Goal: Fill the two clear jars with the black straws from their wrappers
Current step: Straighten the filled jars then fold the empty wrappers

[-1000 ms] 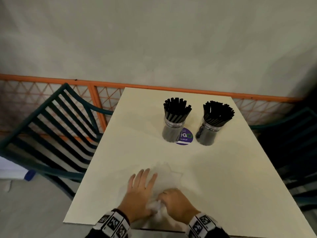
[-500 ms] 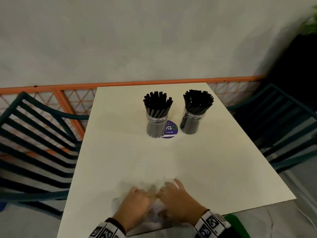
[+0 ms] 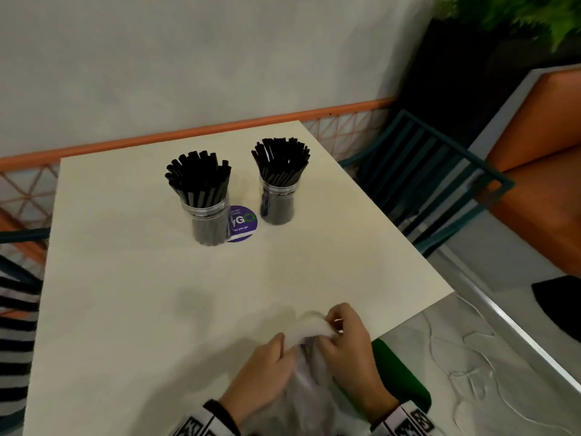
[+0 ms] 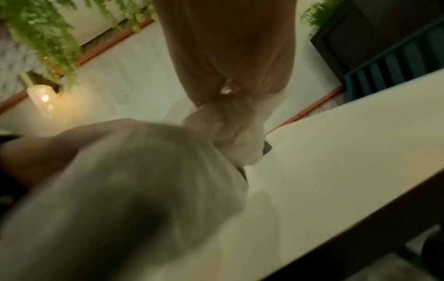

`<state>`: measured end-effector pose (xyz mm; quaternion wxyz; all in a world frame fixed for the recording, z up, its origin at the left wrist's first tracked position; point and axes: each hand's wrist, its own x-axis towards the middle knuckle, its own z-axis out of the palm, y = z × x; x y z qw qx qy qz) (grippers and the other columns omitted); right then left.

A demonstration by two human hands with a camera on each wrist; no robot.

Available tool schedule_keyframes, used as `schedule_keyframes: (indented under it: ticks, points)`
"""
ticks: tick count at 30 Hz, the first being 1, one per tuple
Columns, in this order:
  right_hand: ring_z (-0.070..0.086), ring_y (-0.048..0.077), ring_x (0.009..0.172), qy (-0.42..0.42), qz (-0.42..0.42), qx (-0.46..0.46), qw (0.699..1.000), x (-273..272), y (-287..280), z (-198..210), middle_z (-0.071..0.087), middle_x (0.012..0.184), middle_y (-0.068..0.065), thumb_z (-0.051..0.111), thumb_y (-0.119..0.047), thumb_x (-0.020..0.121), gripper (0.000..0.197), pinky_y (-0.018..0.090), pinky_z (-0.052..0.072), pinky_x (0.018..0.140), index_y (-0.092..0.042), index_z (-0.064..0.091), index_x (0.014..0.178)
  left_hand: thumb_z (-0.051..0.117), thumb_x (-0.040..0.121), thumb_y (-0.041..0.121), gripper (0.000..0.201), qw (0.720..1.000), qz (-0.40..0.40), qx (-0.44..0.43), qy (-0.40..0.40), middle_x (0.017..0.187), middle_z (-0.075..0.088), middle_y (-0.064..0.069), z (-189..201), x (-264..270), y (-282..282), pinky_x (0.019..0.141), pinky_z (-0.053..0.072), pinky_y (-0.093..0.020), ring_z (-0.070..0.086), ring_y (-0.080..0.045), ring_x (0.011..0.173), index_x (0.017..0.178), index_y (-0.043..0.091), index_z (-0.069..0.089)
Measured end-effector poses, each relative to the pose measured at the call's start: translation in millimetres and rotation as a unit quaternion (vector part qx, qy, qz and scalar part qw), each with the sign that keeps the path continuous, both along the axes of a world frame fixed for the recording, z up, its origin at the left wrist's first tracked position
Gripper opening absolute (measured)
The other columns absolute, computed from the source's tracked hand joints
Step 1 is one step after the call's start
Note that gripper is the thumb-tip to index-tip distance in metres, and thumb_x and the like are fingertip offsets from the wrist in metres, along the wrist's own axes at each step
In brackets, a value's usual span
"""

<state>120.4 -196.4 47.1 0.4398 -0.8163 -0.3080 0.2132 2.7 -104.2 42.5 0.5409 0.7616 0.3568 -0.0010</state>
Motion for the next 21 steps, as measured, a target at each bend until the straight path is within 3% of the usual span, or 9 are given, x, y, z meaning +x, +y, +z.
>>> schedule_keyframes:
  ticks: [3,6,9,12,13,15,17,19,21]
  points:
    - [0.038,-0.006,0.121,0.001,0.159,-0.025,0.987,8,-30,15,0.032,0.13,-0.029,0.062,-0.06,0.074,0.07,0.018,0.043,0.097,-0.039,0.029,0.132,0.04,0.094,0.034,0.032,0.994,0.046,-0.101,-0.004,0.11,0.067,-0.003,-1,26,0,0.096,0.045,-0.034,0.06,-0.018,0.105,0.107,0.015,0.062]
    - [0.011,-0.003,0.136,-0.034,0.247,-0.129,0.96,24,-61,15,-0.001,0.149,-0.024,0.056,-0.081,0.058,0.116,0.024,0.026,0.113,-0.037,-0.008,0.145,0.04,0.094,0.028,0.029,0.991,0.041,-0.124,-0.002,0.103,0.07,-0.004,-3,54,-13,0.093,0.048,-0.039,0.063,-0.019,0.098,0.102,0.016,0.065]
    - [0.032,0.003,0.13,-0.106,0.193,-0.112,0.969,46,-93,1,0.017,0.147,-0.011,0.039,-0.076,0.075,0.087,0.015,0.026,0.109,-0.033,0.005,0.144,0.049,0.082,0.031,0.027,0.983,0.02,-0.181,0.002,0.097,0.072,-0.012,-4,88,-37,0.084,0.052,-0.045,0.067,-0.027,0.093,0.098,0.016,0.065]
    - [0.053,-0.011,0.111,-0.037,0.174,-0.086,0.98,84,-138,-8,0.049,0.128,-0.033,0.045,-0.042,0.094,0.039,0.009,0.043,0.094,-0.042,0.033,0.131,0.058,0.08,0.027,0.032,0.968,-0.004,-0.249,0.018,0.104,0.064,-0.018,-8,121,-63,0.078,0.055,-0.04,0.065,-0.025,0.091,0.104,0.007,0.054]
    - [0.049,-0.021,0.106,-0.012,0.171,-0.073,0.982,95,-156,-10,0.05,0.117,-0.045,0.048,-0.026,0.095,0.037,0.002,0.041,0.089,-0.046,0.04,0.126,0.061,0.081,0.026,0.033,0.96,-0.029,-0.278,0.018,0.107,0.061,-0.015,-9,131,-72,0.078,0.056,-0.035,0.064,-0.022,0.092,0.107,0.008,0.052]
    - [0.044,-0.029,0.103,0.106,0.057,-0.047,0.992,120,-185,-13,0.042,0.107,-0.059,0.057,-0.007,0.088,0.064,-0.004,0.036,0.085,-0.068,0.048,0.107,0.071,0.071,0.038,0.052,0.952,-0.098,-0.291,0.019,0.111,0.059,-0.007,-9,146,-90,0.079,0.055,-0.03,0.063,-0.016,0.094,0.112,0.015,0.048]
    - [0.055,-0.02,0.097,0.193,-0.01,-0.024,0.981,142,-209,-28,0.058,0.097,-0.048,0.061,0.001,0.085,0.071,-0.001,0.041,0.083,-0.07,0.058,0.083,0.077,0.054,0.057,0.079,0.963,-0.138,-0.228,0.034,0.114,0.052,0.004,-16,160,-107,0.084,0.054,-0.03,0.06,-0.012,0.097,0.118,0.027,0.04]
    - [0.065,-0.005,0.088,0.234,-0.009,-0.025,0.972,155,-226,-34,0.073,0.087,-0.023,0.059,0.002,0.086,0.05,0.008,0.048,0.077,-0.046,0.071,0.081,0.08,0.048,0.058,0.094,0.955,-0.148,-0.253,0.047,0.124,0.045,0.01,-26,173,-125,0.089,0.052,-0.03,0.056,-0.011,0.109,0.123,0.041,0.026]
    - [0.067,0.007,0.073,0.279,-0.024,-0.032,0.96,165,-239,-48,0.073,0.073,-0.005,0.061,0.003,0.084,0.027,0.015,0.051,0.068,-0.023,0.069,0.084,0.083,0.053,0.049,0.09,0.929,-0.146,-0.338,0.036,0.128,0.049,0.008,-39,184,-144,0.096,0.049,-0.031,0.054,-0.012,0.115,0.124,0.041,0.029]
